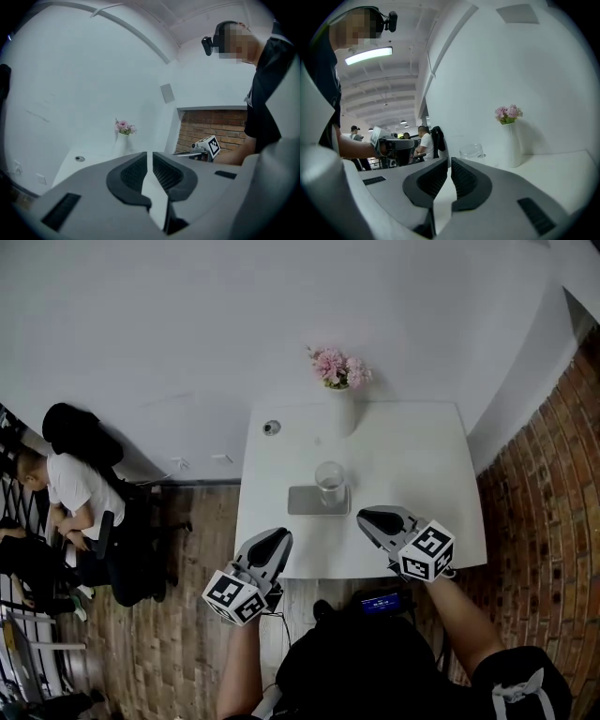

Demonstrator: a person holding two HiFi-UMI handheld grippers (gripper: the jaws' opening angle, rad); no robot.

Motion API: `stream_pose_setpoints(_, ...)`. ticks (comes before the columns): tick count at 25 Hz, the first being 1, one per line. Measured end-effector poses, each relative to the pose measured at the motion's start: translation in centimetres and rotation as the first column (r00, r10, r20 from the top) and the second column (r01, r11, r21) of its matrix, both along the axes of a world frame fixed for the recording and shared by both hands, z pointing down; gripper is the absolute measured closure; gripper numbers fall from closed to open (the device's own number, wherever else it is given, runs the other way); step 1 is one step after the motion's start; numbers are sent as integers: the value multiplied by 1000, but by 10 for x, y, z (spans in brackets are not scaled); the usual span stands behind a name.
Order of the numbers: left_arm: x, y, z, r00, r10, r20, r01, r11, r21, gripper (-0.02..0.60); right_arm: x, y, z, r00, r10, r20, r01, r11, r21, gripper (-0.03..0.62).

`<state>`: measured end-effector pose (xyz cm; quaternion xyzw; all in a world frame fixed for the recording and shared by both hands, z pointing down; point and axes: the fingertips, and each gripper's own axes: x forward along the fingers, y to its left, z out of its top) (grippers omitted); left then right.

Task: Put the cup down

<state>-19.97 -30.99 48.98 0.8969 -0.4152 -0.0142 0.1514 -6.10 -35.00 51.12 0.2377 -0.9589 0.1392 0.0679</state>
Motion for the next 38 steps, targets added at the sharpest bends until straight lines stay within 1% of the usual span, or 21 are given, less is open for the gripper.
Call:
stream_pose_setpoints(6, 20, 18, 2, 999, 47, -23, -47, 999, 6, 574, -17, 27, -10, 999, -25, 29, 27, 998, -57, 579)
stream_pose_setpoints(10, 36, 33, 8, 995, 85, -52, -86, 996, -3, 574, -27, 40, -14, 997, -39, 60, 45, 994, -96, 580)
stream_pose_setpoints(13, 44, 41, 13, 992, 94, -79, -96, 995, -18, 574, -33, 47, -10, 997, -46, 56, 52, 993, -109, 580)
stream_pose_setpoints(16, 42, 43, 16, 993, 90, -81, -92, 996, -23, 574, -35, 45, -6, 998, -39, 42, 43, 994, -105, 582)
stream_pose_setpoints(22, 31, 37, 15, 996, 61, -63, -62, 998, -24, 574, -33, 34, -6, 999, -14, 30, 16, 996, -86, 582)
stream_pose_setpoints(27, 26, 33, 14, 996, 53, -66, -54, 998, -20, 574, -30, 28, -3, 1000, 12, 28, -9, 996, -94, 582)
stream_pose_setpoints(33, 33, 27, 7, 994, 66, -83, -66, 998, -7, 574, -29, 26, 1, 999, 31, 13, -30, 994, -107, 582)
stream_pose_setpoints(38, 39, 25, 6, 994, 83, -70, -84, 996, -6, 574, -29, 24, 1, 999, 49, 8, -48, 993, -105, 582)
